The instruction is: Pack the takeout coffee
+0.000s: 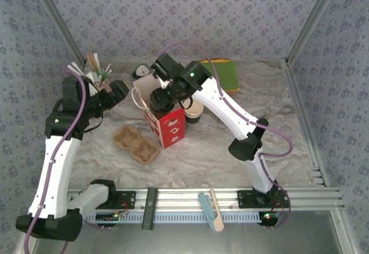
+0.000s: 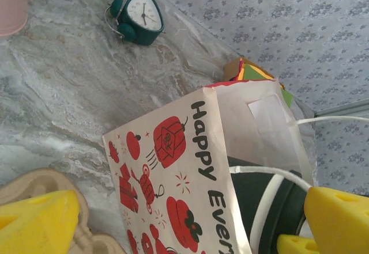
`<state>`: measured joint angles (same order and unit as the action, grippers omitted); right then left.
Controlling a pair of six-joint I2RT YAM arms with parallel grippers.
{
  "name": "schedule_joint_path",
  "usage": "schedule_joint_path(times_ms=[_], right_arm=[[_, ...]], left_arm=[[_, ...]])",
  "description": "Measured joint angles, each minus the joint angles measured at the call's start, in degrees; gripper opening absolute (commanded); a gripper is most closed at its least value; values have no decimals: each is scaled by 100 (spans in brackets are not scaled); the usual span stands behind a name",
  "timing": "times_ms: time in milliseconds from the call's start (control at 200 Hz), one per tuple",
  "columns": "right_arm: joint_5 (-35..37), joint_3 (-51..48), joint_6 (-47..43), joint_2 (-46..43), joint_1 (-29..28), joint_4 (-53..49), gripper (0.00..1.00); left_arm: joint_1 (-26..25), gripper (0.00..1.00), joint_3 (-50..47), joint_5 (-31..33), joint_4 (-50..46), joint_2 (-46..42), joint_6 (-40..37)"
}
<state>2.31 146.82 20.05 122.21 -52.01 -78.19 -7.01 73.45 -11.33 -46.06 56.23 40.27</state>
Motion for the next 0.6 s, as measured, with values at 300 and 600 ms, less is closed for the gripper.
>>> schedule_joint_path(times_ms=[300,600], right_arm=[[2,66,-4,234,17,-114,68],[2,66,-44,243,17,-391,68]], left_arm=[[26,100,-2,-7,0,-57,-39],[26,100,-96,-31,133,-55,-37]])
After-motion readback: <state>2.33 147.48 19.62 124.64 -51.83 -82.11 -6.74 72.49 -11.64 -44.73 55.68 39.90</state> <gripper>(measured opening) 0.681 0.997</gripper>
